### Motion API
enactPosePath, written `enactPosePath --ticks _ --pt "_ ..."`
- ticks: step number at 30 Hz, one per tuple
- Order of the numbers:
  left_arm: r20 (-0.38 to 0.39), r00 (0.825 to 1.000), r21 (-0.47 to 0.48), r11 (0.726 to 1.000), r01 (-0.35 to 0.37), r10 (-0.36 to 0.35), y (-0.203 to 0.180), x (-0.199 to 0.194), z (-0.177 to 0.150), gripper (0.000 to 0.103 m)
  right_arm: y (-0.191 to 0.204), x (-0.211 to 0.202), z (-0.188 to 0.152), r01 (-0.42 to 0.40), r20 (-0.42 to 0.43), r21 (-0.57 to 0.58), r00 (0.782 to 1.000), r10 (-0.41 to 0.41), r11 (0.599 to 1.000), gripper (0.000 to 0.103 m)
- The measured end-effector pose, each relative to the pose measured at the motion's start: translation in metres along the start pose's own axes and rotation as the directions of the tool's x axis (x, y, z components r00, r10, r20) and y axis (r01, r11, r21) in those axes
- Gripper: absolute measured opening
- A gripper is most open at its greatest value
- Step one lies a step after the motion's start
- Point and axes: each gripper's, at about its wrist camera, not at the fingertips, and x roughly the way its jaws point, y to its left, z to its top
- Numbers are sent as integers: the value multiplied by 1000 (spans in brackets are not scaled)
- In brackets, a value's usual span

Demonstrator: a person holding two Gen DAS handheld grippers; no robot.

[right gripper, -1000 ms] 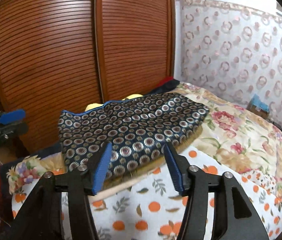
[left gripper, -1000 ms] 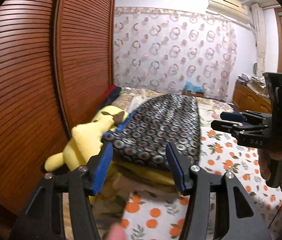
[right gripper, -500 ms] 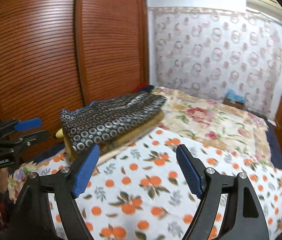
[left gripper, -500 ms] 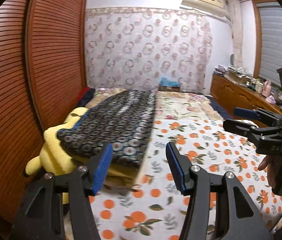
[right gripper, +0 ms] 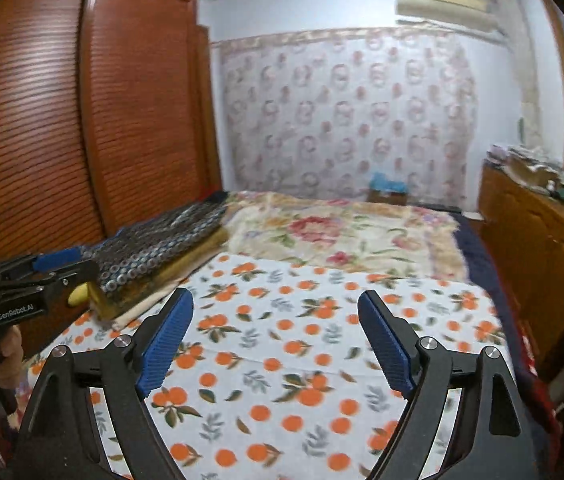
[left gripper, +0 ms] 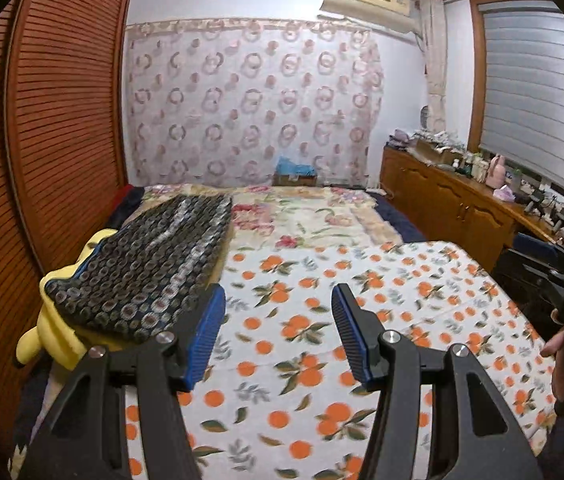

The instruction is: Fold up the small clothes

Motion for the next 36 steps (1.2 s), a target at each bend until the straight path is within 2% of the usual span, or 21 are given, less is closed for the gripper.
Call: enactPosePath --ticks 8,14,36 --pt "55 998 26 999 25 -26 -23 -20 27 55 -21 -51 15 123 84 48 988 -127 991 89" --pt "78 996 42 999 29 -33 -31 -30 33 55 -22 -70 19 170 120 56 977 -176 984 89" --pt "67 997 38 999 26 -29 -32 -28 31 55 -26 -72 11 205 118 52 971 -210 977 89"
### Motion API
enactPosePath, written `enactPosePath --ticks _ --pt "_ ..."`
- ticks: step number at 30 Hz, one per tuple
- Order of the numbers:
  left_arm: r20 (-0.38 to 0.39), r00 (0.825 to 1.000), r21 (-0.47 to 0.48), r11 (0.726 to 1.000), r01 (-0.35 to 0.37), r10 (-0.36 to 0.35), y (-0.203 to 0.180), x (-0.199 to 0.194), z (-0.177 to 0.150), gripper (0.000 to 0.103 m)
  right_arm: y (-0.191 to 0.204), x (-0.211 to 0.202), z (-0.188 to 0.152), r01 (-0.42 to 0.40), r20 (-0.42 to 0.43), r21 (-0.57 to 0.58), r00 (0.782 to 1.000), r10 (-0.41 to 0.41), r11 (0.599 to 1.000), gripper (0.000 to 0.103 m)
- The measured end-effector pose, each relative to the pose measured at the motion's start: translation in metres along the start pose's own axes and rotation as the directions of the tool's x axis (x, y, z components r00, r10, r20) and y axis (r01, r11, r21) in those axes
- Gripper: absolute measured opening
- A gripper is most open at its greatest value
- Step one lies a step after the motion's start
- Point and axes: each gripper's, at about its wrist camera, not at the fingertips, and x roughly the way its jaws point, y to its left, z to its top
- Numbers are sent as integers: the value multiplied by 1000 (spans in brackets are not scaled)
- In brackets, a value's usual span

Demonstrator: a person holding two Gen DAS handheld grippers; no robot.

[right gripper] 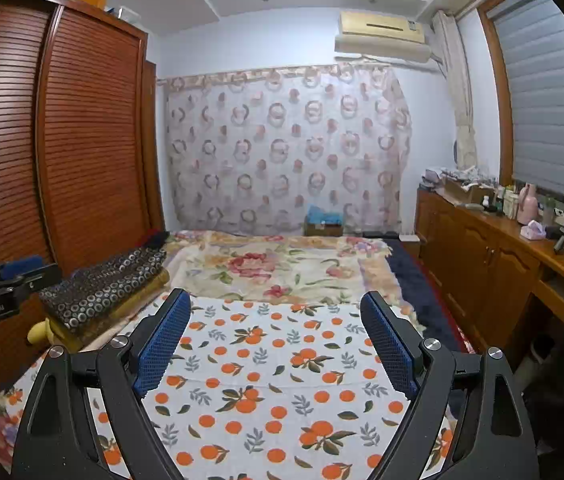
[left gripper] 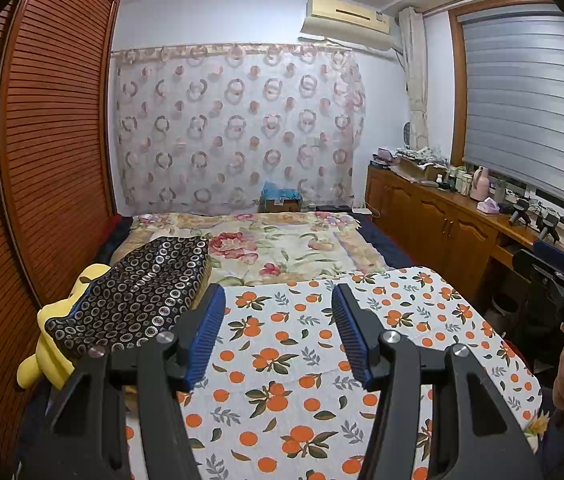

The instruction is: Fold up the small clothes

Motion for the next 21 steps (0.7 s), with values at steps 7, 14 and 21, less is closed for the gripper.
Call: enactPosePath --ticks 7,14,21 --pt "1 1000 -1 1000 0 0 0 0 0 55 3 2 2 6 2 -1 1000 -6 1000 89" --pt "0 1000 -1 1000 -2 2 1 1 0 55 1 2 1 10 3 0 1000 -10 1000 89" --pt "1 1000 -1 1000 -1 1 2 1 0 55 -1 1 0 10 3 1 1000 -10 1000 89"
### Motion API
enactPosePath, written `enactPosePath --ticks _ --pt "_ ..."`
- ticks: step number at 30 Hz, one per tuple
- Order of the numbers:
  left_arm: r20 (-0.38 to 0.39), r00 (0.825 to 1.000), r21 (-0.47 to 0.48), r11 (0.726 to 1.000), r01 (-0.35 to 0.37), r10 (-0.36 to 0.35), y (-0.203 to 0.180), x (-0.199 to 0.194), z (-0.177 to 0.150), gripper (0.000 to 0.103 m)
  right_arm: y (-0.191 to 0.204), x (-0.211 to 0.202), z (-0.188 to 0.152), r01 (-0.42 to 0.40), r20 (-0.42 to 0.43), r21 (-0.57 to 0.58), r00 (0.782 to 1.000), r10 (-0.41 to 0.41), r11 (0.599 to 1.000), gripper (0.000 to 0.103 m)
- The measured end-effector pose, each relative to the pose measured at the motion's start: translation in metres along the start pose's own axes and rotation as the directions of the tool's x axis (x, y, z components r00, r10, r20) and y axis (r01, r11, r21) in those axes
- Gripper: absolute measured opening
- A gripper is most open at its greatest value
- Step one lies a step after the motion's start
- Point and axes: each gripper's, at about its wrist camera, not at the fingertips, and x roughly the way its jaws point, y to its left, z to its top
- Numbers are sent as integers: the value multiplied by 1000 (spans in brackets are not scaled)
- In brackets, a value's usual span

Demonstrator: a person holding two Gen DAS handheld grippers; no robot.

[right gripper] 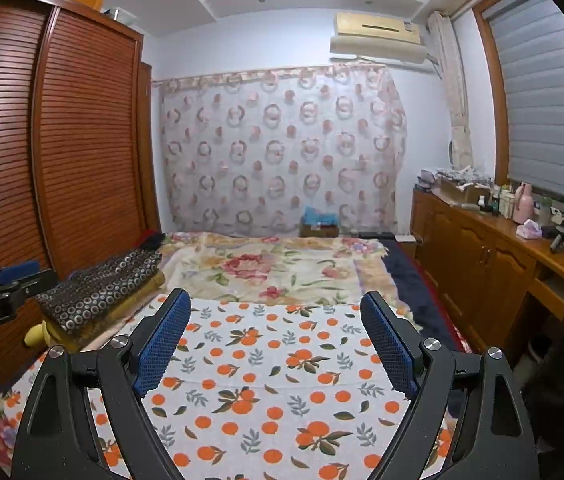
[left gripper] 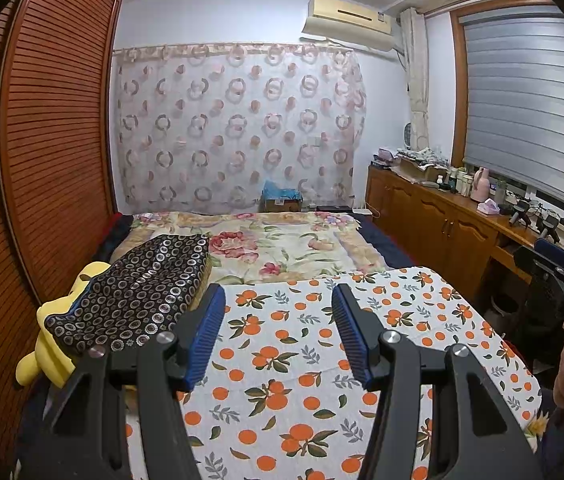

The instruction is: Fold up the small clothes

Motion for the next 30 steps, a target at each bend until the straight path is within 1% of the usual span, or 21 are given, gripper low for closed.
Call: enactPosePath --ticks 30 --pt "2 1000 0 1000 0 0 0 0 -2 55 1 1 2 1 0 0 1000 -1 1000 89"
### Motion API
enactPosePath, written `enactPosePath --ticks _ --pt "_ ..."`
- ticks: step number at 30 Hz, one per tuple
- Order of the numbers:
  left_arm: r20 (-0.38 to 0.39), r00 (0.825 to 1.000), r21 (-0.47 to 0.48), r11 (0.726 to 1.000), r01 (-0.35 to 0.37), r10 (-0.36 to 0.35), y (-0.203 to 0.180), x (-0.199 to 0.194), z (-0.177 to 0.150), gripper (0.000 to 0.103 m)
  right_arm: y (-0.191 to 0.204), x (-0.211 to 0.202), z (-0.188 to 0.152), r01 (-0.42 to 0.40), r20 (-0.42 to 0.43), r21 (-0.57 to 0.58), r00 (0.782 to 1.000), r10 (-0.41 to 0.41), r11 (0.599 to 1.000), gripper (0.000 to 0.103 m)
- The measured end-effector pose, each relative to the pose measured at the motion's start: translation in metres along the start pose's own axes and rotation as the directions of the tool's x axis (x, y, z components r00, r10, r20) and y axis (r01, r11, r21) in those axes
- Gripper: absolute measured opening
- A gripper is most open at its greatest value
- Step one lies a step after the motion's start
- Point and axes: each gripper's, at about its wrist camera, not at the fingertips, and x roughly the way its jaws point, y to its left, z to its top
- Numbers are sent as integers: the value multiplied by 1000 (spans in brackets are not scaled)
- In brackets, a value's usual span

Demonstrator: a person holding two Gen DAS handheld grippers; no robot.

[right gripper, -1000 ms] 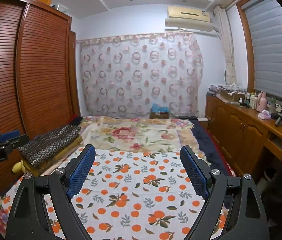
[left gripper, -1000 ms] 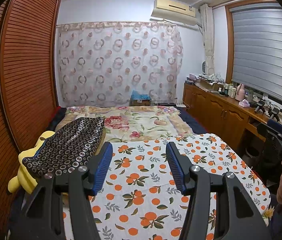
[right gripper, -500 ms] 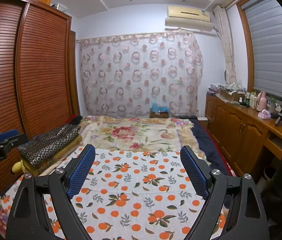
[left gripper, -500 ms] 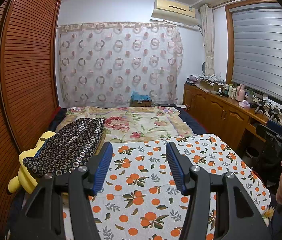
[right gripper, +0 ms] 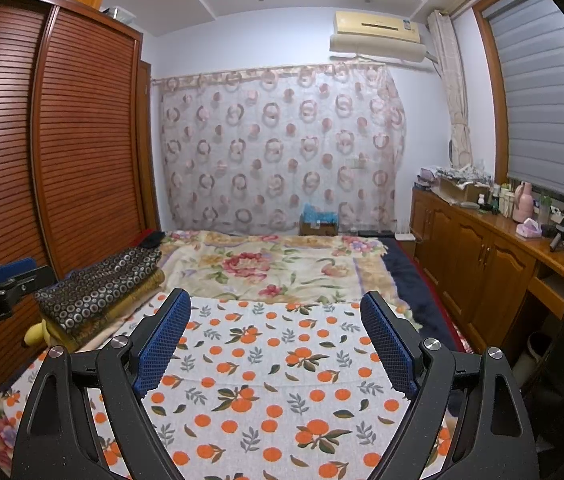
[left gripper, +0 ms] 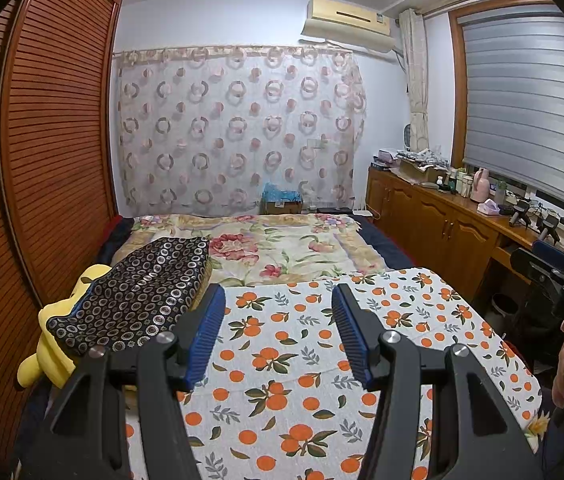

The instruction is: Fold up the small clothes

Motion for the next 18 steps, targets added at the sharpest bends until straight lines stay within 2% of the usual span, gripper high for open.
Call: enactPosePath --ticks 18 --pt "1 1000 1 1000 -1 1 0 0 -1 55 0 0 0 -1 0 1 1000 1 1000 89"
